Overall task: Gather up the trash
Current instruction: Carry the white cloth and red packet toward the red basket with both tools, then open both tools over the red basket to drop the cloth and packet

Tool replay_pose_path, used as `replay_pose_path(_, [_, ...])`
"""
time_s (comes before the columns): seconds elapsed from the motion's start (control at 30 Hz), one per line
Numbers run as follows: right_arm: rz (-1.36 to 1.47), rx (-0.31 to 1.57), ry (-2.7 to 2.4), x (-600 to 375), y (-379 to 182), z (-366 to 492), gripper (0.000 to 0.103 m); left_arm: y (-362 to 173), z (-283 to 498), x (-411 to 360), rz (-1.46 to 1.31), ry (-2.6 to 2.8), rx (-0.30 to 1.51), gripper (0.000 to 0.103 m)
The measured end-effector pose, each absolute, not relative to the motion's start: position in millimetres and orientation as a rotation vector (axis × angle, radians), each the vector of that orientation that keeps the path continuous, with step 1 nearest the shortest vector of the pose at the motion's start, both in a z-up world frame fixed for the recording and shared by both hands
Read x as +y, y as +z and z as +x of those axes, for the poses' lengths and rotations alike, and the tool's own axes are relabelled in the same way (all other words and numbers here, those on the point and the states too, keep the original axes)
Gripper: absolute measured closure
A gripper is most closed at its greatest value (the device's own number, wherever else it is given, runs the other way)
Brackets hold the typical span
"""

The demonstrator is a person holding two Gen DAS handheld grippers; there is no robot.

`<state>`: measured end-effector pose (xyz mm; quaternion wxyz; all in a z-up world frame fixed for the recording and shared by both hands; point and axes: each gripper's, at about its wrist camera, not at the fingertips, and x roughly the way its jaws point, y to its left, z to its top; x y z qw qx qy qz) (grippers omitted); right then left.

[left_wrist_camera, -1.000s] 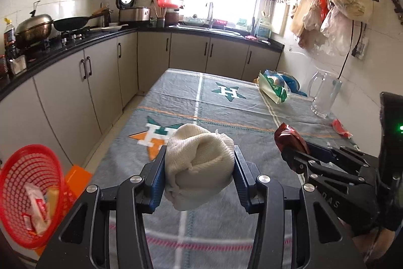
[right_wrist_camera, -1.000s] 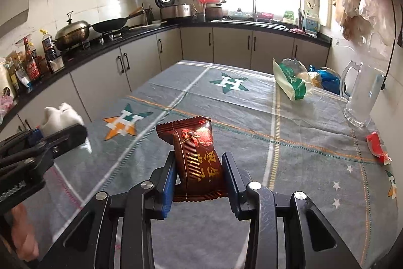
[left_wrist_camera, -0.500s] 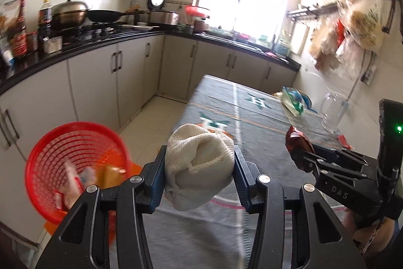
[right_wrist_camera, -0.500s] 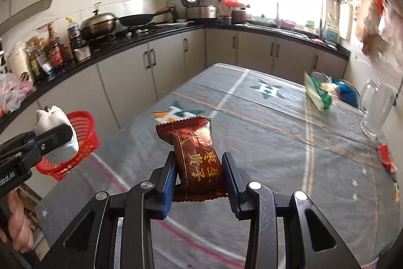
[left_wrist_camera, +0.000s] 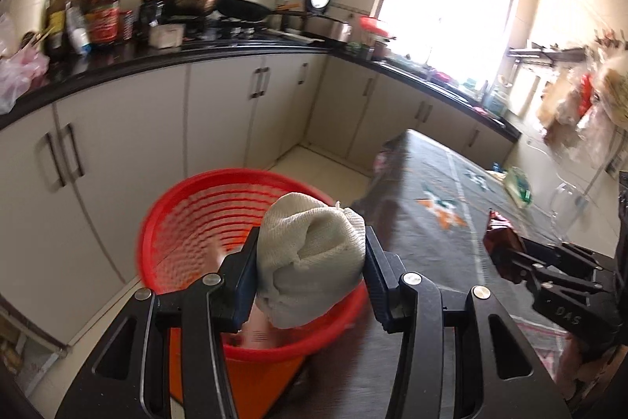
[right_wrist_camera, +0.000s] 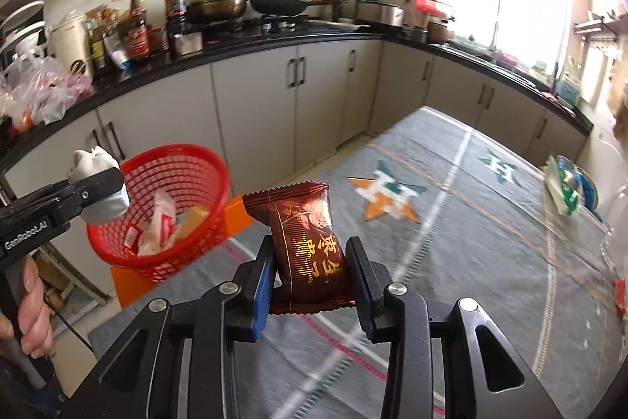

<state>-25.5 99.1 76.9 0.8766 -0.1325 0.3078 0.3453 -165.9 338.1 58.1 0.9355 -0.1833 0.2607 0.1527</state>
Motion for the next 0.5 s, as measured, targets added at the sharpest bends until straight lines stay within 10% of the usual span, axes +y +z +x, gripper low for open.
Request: replay_pose_path(0.5, [-0.279, 0.71, 0.877, 186, 75, -33, 0.064, 28, -174, 391, -0.428, 0.368, 0.578, 0.056])
